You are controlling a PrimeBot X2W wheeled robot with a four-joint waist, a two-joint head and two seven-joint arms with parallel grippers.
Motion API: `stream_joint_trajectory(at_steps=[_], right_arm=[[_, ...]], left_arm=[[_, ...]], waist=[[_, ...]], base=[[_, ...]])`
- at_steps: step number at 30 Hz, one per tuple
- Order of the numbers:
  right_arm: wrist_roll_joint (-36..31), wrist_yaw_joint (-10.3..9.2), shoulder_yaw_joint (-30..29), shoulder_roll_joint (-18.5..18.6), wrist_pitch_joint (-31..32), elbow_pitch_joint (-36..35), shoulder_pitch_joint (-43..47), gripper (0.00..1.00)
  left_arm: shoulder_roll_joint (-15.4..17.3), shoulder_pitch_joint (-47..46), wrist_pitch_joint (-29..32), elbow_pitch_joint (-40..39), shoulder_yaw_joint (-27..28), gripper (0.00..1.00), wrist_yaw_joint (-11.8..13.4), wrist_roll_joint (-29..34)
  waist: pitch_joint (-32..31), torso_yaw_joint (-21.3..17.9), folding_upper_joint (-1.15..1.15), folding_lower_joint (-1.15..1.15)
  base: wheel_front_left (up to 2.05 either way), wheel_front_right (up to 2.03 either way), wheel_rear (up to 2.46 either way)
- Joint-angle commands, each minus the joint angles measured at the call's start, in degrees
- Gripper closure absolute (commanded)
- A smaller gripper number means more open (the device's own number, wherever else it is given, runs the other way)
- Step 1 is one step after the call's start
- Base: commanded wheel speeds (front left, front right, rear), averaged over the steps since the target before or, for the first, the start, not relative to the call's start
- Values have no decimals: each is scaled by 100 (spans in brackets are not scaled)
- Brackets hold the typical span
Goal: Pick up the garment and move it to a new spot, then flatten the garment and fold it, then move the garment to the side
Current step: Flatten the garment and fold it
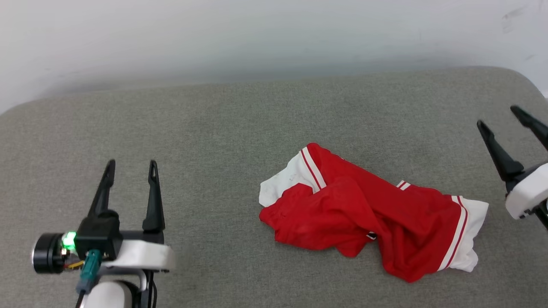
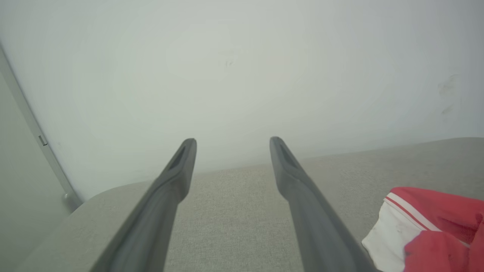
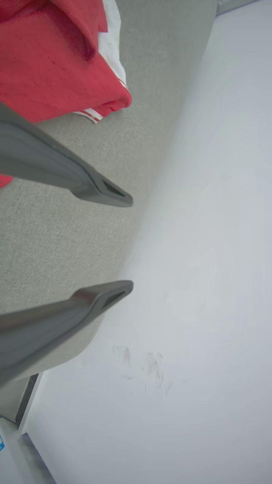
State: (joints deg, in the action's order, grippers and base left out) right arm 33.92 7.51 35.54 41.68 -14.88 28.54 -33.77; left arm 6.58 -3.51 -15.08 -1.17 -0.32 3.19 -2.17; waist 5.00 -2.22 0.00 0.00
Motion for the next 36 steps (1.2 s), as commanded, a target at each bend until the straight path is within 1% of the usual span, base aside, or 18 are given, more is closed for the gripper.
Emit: stream_joint_trajectory(at_steps=[1,3,6,8,10,13,15,17,20,23,26,31,33,36], right_arm=[[-359,-4,-542,-264,-30,-205,245,0],[-848,-4,-1318,-646,-28,-634,609,0],[-1513,-4,-2225,-1171,-29,-1319,1216,0],[-1865,-4,-2642,-1512,-30,-1752,1559,0],[-2131,-4,-2920,-1773,-31,-2100,1844,0],[-2378,-4,-3185,-2059,-32,-2516,2131,0],[-2473,-4,-3284,-2186,-32,-2693,2278,0],[-2518,-4,-3337,-2287,-31,-2848,2350,0],[-2599,-4,-3354,-2367,-31,-2988,2378,0],[-2665,-4,-3328,-2406,-32,-3087,2303,0],[-2711,-4,-3267,-2436,-32,-3161,2198,0],[-2791,-4,-3170,-2459,-32,-3205,2034,0],[-2805,-4,-3150,-2476,-32,-3220,1947,0],[-2812,-4,-3119,-2484,-32,-3225,1853,0]], left_arm=[[66,-199,-13,72,2,0,-100,-4],[207,-463,-13,188,-35,0,-251,23],[420,-884,-12,542,-210,0,-562,77],[578,-1215,154,783,-375,0,-741,136],[754,-1573,406,950,-547,0,-882,134],[961,-2099,983,1160,-882,0,-1020,-65],[1094,-2474,1480,1229,-1212,0,-1054,-331],[1306,-2847,1991,1198,-1756,0,-1055,-760],[1702,-3472,2807,1094,-2606,0,-1053,-1500],[2003,-4074,3603,1005,-3354,0,-1054,-2290],[2307,-4664,4293,935,-4040,0,-1054,-2895],[2619,-5437,5359,943,-5094,0,-1055,-3839],[2683,-5653,5698,953,-5457,0,-1055,-4163],[2808,-5968,6085,998,-6009,0,-1055,-4482]], waist=[[44,-23,0,0],[95,-50,0,0],[158,-79,0,0],[203,-100,0,0],[262,-129,0,0],[355,-167,0,0],[419,-185,0,0],[502,-213,0,0],[654,-255,0,0],[827,-304,0,0],[1005,-373,0,0],[1283,-478,0,0],[1389,-524,0,0],[1540,-588,0,0]], base=[[0,0,0],[0,0,0],[0,0,0],[0,0,0],[0,0,0],[0,0,0],[0,0,0],[0,0,0],[0,0,0],[0,0,0],[0,0,0],[0,0,0],[0,0,0],[0,0,0]])
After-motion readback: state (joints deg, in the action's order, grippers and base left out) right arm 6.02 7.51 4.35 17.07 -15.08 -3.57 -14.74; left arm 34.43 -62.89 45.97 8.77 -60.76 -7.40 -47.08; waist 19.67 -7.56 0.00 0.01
